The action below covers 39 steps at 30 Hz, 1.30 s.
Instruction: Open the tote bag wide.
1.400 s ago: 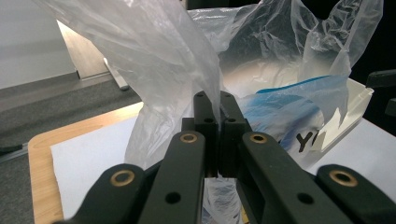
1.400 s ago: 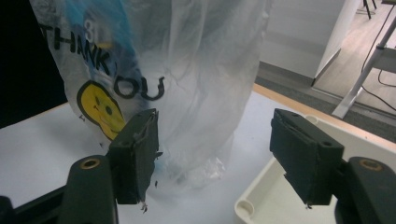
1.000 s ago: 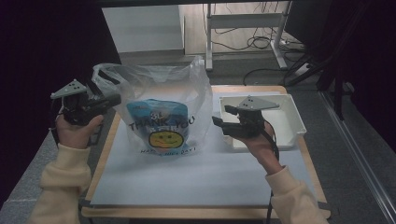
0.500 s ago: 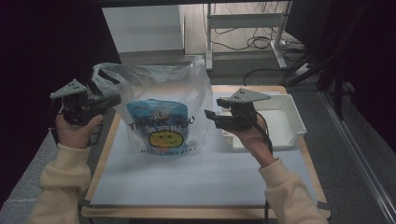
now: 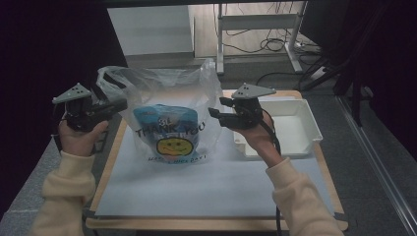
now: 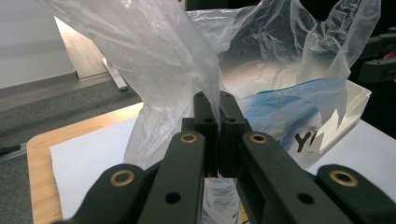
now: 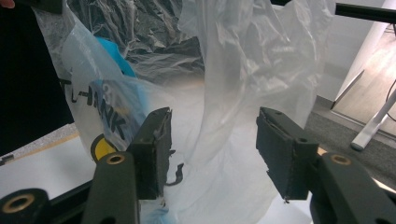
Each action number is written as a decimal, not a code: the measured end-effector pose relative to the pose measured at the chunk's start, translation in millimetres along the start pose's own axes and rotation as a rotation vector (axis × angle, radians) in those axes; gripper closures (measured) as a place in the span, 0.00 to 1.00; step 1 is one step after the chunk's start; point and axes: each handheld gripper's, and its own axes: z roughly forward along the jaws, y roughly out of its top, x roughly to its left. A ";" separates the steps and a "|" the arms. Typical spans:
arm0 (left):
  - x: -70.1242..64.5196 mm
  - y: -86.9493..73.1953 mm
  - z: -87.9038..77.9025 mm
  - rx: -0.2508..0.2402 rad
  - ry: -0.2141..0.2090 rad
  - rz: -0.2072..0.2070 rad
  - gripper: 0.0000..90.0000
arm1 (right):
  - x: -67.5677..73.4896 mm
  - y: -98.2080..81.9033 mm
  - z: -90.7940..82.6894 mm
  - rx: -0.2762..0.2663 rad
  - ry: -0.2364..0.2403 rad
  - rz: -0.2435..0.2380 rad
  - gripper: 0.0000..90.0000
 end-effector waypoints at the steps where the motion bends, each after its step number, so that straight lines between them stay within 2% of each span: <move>1: -0.3 0.0 0.1 0.000 -0.001 0.000 1.00 | -0.5 0.8 1.5 0.002 0.002 -0.001 0.51; 7: -0.1 0.7 0.5 0.001 -0.005 0.001 0.99 | -2.9 4.4 8.8 0.002 0.007 0.007 0.60; 11: -0.7 1.1 0.1 0.002 -0.002 0.005 1.00 | -4.4 8.5 12.8 -0.002 0.026 0.009 0.77; 13: -1.2 1.6 -1.1 -0.001 -0.003 0.006 1.00 | -3.6 10.7 14.3 0.000 0.017 -0.003 0.86; 17: -1.4 1.7 -3.0 0.000 -0.002 0.011 0.99 | -1.7 13.3 14.5 -0.012 0.008 -0.029 0.97; 29: -0.4 -3.6 -10.8 -0.008 0.000 0.010 0.99 | 0.6 14.0 0.1 -0.049 0.001 -0.055 0.98; 39: 1.1 -16.3 -19.2 -0.024 -0.002 -0.003 0.99 | 5.0 1.3 -7.0 -0.044 0.019 -0.061 0.98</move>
